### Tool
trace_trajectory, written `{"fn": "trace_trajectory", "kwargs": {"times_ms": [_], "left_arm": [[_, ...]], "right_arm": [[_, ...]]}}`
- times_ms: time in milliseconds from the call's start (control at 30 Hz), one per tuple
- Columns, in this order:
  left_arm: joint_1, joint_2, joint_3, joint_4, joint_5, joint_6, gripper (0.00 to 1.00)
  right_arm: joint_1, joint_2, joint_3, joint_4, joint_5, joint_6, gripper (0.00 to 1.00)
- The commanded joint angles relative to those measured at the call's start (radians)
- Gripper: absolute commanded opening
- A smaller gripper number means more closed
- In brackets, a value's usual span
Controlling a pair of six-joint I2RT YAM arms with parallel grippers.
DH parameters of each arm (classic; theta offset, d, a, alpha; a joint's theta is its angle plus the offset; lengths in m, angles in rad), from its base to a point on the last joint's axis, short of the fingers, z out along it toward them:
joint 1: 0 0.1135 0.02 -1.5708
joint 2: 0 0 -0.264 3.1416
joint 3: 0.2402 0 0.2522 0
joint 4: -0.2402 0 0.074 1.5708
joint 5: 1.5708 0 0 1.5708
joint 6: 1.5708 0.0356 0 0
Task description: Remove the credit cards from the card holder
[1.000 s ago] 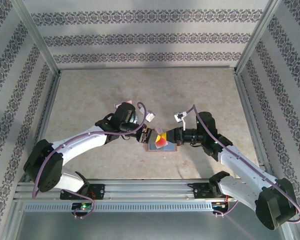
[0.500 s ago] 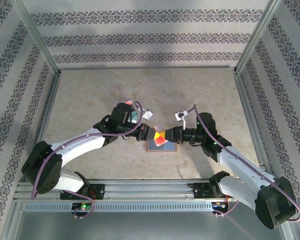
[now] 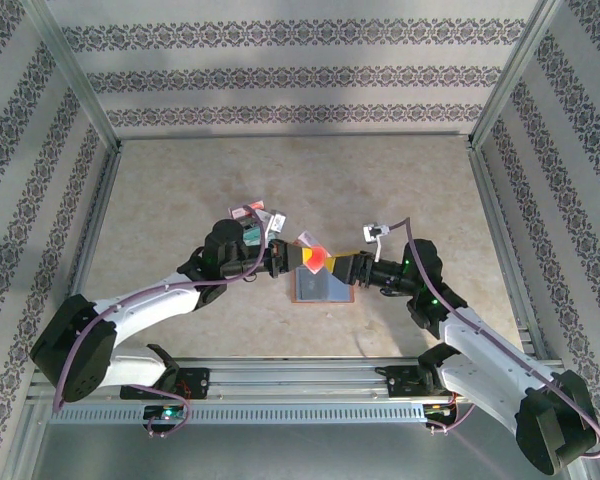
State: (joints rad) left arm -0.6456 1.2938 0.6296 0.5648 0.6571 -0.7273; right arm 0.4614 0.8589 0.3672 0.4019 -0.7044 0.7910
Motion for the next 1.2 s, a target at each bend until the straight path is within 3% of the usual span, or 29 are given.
{"fn": "trace_trajectory", "kwargs": {"times_ms": [0, 433, 733, 933, 1000, 1067, 1167], "left_arm": [[0.014, -0.016, -0.006, 0.162, -0.065, -0.065, 0.0], [0.014, 0.008, -0.022, 0.266, -0.039, -0.145, 0.0], [0.013, 0.028, -0.024, 0.288, -0.03, -0.161, 0.02], [0.014, 0.035, -0.013, 0.266, -0.027, -0.16, 0.16], [0.014, 0.033, -0.006, 0.245, -0.022, -0.153, 0.22], [0.013, 0.025, 0.002, 0.213, -0.012, -0.135, 0.33], [0.022, -0.009, 0.031, 0.108, -0.001, -0.078, 0.62]], "right_arm": [[0.029, -0.002, -0.013, 0.15, 0.055, 0.039, 0.63], [0.103, 0.137, 0.039, 0.297, 0.114, 0.033, 0.51], [0.105, 0.146, 0.05, 0.318, 0.108, 0.03, 0.19], [0.103, 0.138, 0.048, 0.301, 0.091, 0.009, 0.02], [0.102, 0.13, 0.053, 0.275, 0.097, -0.003, 0.0], [0.1, 0.12, 0.06, 0.233, 0.1, -0.02, 0.0], [0.097, 0.105, 0.069, 0.185, 0.099, -0.043, 0.0]]}}
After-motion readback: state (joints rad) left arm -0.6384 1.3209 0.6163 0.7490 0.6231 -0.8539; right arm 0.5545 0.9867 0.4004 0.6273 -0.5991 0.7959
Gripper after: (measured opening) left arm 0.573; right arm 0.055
